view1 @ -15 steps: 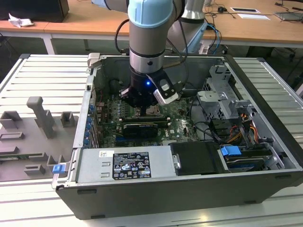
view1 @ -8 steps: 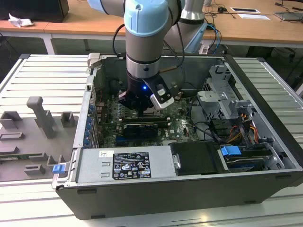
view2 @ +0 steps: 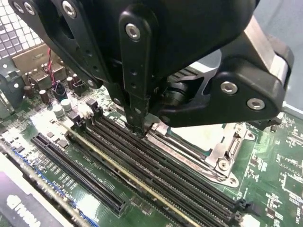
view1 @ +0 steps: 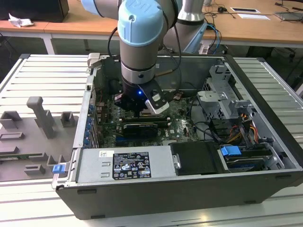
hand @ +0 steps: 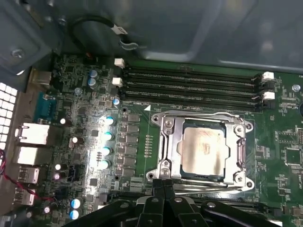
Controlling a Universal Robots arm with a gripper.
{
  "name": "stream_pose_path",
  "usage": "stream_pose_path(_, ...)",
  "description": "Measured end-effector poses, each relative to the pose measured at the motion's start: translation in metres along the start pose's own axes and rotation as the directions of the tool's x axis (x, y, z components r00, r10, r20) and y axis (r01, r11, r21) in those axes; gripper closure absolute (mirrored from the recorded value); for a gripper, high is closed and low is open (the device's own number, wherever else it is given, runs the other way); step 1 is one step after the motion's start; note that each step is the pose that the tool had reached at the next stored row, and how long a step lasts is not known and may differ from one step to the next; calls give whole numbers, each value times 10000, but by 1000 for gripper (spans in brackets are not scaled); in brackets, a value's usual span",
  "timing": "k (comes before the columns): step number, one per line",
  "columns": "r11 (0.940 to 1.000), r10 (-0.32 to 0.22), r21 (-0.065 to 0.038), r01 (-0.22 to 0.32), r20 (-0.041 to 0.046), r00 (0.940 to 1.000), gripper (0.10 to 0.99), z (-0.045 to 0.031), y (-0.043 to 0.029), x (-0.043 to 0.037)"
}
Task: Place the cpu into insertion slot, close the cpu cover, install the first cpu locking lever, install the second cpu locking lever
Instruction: 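Install the second cpu locking lever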
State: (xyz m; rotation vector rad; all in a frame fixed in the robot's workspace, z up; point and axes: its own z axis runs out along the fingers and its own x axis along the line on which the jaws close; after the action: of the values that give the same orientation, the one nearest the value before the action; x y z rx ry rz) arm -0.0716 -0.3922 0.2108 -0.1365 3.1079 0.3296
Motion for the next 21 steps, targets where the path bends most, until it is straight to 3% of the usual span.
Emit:
stream_pose_path(4, 9993, 5, -377, -3, 33, 10000, 980, 30, -75, 36)
stream_pose_path(7, 9990, 3, -445, -1, 38, 10000, 980, 74, -85, 38)
stream_pose_path(10, 9977, 4, -678, 0, 60, 10000, 980, 95, -89, 40)
stream_pose_path(11, 9968, 6, -798, -1, 71, 10000, 980, 108, -91, 41)
stream_pose_path(17, 9962, 5, -869, 1, 76, 10000, 980, 148, -98, 65)
stream_pose_path(21, 9960, 8, -897, 0, 80, 10000, 980, 60, -79, 67)
